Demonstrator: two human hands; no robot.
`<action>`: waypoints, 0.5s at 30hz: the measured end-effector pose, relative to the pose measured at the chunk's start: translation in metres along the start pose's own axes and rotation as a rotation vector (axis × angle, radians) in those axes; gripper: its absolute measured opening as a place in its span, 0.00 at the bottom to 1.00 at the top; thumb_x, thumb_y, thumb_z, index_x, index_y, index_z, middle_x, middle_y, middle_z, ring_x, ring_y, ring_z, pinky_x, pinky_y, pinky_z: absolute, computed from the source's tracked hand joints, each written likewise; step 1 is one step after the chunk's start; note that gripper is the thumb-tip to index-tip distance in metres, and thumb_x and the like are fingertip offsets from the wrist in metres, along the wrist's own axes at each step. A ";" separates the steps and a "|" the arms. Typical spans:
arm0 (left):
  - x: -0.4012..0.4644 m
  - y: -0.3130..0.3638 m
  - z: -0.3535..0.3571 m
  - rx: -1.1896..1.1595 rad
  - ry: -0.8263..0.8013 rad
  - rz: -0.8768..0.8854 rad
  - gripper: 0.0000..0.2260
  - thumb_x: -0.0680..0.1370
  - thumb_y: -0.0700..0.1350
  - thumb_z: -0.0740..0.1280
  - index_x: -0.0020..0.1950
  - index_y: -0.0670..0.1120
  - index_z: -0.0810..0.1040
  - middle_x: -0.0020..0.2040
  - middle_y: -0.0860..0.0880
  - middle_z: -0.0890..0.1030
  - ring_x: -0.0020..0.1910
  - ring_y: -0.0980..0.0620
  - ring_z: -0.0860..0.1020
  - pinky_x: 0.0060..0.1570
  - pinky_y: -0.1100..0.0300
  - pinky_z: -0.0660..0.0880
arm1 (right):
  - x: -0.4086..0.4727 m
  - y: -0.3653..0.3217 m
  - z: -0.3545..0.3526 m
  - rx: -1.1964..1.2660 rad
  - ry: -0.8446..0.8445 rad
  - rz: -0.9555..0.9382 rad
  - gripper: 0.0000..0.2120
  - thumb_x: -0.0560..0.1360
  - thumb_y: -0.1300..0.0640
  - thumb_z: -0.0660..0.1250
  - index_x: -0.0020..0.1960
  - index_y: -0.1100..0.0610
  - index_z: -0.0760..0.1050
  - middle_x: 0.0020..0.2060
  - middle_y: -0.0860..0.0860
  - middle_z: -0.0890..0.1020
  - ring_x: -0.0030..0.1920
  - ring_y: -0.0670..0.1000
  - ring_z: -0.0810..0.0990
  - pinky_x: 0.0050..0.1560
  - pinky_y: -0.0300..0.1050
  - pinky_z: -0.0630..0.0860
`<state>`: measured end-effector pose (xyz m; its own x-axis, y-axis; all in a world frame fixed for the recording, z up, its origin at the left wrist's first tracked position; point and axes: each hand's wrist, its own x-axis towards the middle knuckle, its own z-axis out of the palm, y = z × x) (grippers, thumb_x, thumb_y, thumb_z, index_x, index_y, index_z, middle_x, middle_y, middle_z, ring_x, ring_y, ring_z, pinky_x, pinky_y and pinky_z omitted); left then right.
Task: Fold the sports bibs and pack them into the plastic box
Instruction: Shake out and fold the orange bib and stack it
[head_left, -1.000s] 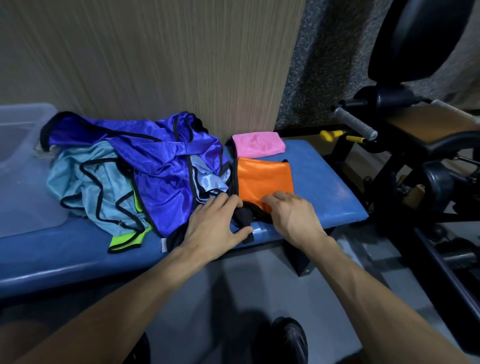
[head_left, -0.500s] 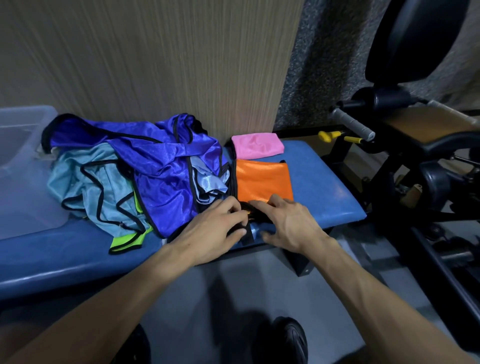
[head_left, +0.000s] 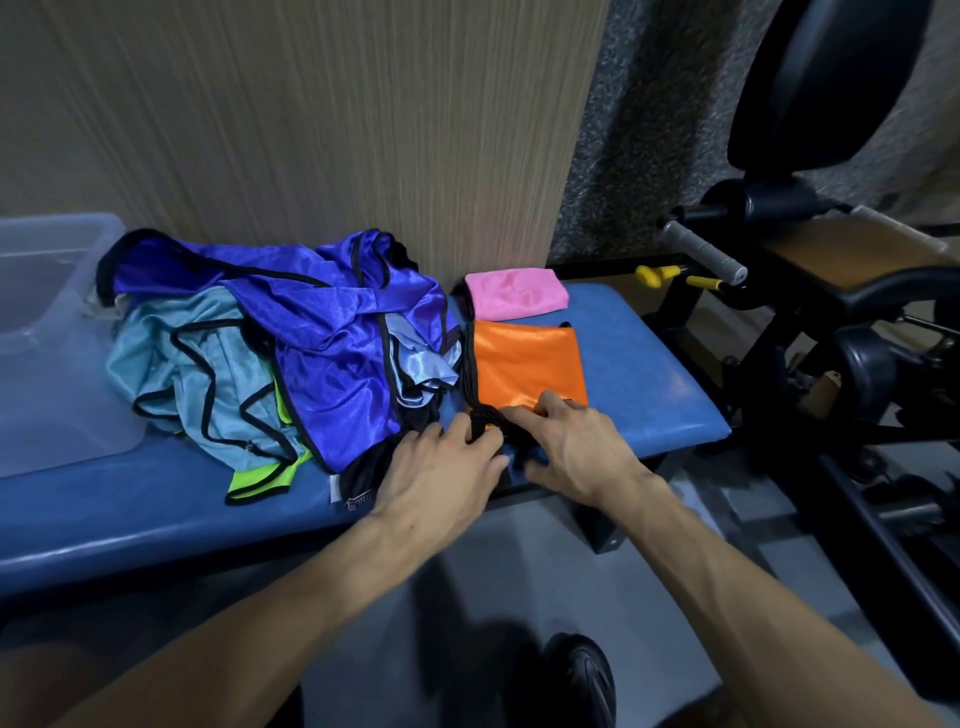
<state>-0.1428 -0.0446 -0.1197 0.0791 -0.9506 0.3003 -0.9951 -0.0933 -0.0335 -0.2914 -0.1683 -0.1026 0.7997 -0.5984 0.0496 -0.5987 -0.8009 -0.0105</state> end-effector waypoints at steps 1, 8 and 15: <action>0.001 0.000 -0.002 0.005 -0.001 0.003 0.10 0.77 0.56 0.71 0.50 0.50 0.78 0.42 0.47 0.77 0.33 0.42 0.79 0.30 0.51 0.74 | 0.000 0.000 0.000 0.000 -0.005 0.005 0.32 0.76 0.47 0.69 0.77 0.44 0.63 0.58 0.55 0.73 0.55 0.60 0.77 0.46 0.50 0.73; 0.000 -0.006 -0.006 -0.011 -0.051 -0.030 0.12 0.83 0.56 0.62 0.61 0.51 0.76 0.58 0.47 0.74 0.55 0.43 0.77 0.53 0.48 0.74 | 0.002 0.001 0.002 0.008 -0.006 0.003 0.31 0.76 0.45 0.68 0.77 0.43 0.63 0.57 0.55 0.73 0.54 0.60 0.78 0.46 0.52 0.76; -0.002 -0.009 -0.005 -0.099 0.102 0.097 0.06 0.74 0.46 0.77 0.40 0.47 0.82 0.40 0.50 0.78 0.37 0.46 0.78 0.33 0.53 0.77 | 0.003 0.000 -0.002 -0.036 -0.029 0.002 0.34 0.76 0.46 0.68 0.79 0.41 0.59 0.58 0.55 0.72 0.55 0.61 0.77 0.47 0.52 0.74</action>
<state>-0.1340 -0.0406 -0.1153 -0.0187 -0.9182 0.3956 -0.9992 0.0313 0.0256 -0.2887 -0.1703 -0.1007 0.7991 -0.6009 0.0210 -0.6012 -0.7987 0.0257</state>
